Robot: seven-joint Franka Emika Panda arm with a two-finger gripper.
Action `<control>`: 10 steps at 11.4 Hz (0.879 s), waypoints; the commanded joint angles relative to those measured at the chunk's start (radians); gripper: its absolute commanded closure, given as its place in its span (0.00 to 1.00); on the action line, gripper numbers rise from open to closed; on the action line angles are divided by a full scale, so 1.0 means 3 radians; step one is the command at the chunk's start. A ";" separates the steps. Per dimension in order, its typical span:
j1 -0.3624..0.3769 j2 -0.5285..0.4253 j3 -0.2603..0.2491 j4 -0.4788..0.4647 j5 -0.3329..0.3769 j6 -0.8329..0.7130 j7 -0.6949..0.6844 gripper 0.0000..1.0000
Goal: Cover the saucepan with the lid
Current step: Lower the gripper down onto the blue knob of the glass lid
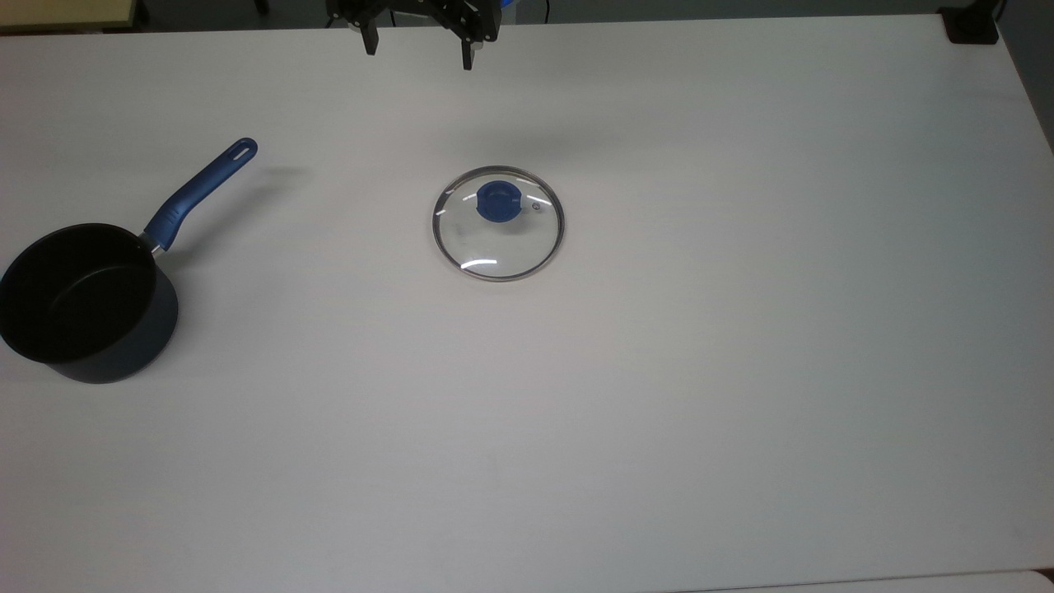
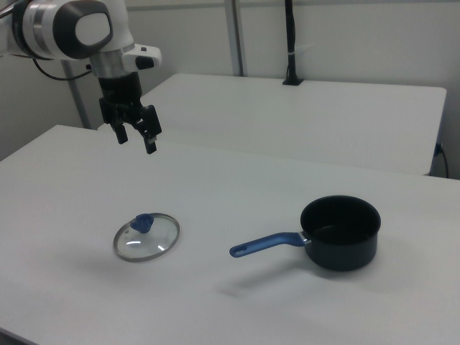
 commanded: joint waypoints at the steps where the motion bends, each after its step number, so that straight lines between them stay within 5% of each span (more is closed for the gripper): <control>1: 0.0022 -0.0028 -0.0035 0.0037 0.0051 -0.0092 -0.0081 0.00; 7: 0.0027 0.0027 -0.0025 0.0001 0.0071 -0.0072 -0.0263 0.00; 10: 0.0078 0.0125 0.0011 -0.0391 0.0092 0.0264 -0.0408 0.00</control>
